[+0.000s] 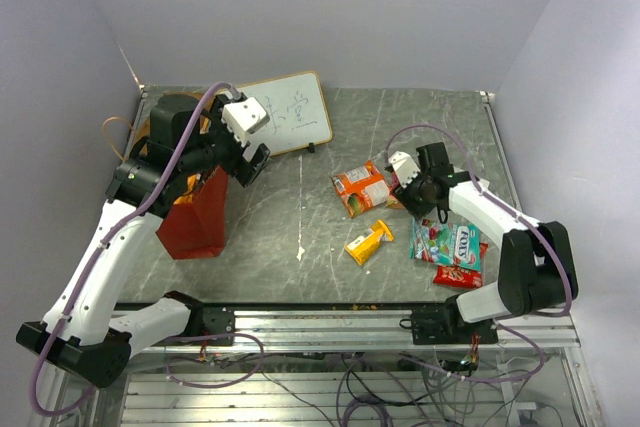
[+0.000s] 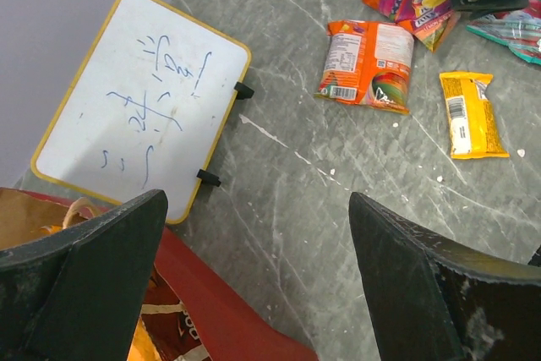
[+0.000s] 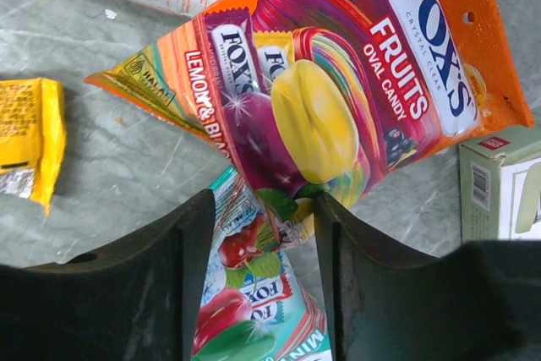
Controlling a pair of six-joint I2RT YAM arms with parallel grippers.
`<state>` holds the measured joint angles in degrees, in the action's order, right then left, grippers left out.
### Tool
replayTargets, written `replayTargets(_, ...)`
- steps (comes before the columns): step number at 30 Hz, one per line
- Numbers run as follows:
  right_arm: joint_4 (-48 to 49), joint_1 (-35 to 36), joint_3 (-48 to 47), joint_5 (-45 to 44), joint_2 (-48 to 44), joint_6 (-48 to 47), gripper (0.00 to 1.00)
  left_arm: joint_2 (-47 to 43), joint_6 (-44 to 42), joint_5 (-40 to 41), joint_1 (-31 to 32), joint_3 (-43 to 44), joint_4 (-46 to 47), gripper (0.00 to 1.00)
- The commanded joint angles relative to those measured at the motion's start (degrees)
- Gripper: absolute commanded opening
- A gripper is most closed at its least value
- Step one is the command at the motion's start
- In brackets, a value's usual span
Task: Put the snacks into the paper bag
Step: Pick up the snack from the center of the board.
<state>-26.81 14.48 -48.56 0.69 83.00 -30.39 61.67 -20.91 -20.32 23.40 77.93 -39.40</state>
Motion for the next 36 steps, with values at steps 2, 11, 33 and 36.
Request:
replayTargets(2, 4.24, 1.87, 0.79, -8.98, 2.11, 0.88, 0.4, -1.18, -0.69, -3.59, 0.55, -1.14, -0.52, 0.99)
replayTargets(11, 4.32, 2.46, -0.6, -9.83, 1.13, -1.17, 0.04, -1.23, -1.95, -5.81, 1.12, -1.53, -1.07, 0.99)
replayTargets(33, -10.6, 2.47, -21.93, 29.04, -13.06, -0.94, 0.0, 6.52, -20.42, -10.23, 12.39, 7.36, -10.22, 0.95)
replayTargets(36, -11.71, 2.5, -23.9, 37.28, -12.87, -1.44, 0.0, 7.77, -23.43, -9.16, 13.28, 10.08, -11.18, 0.97)
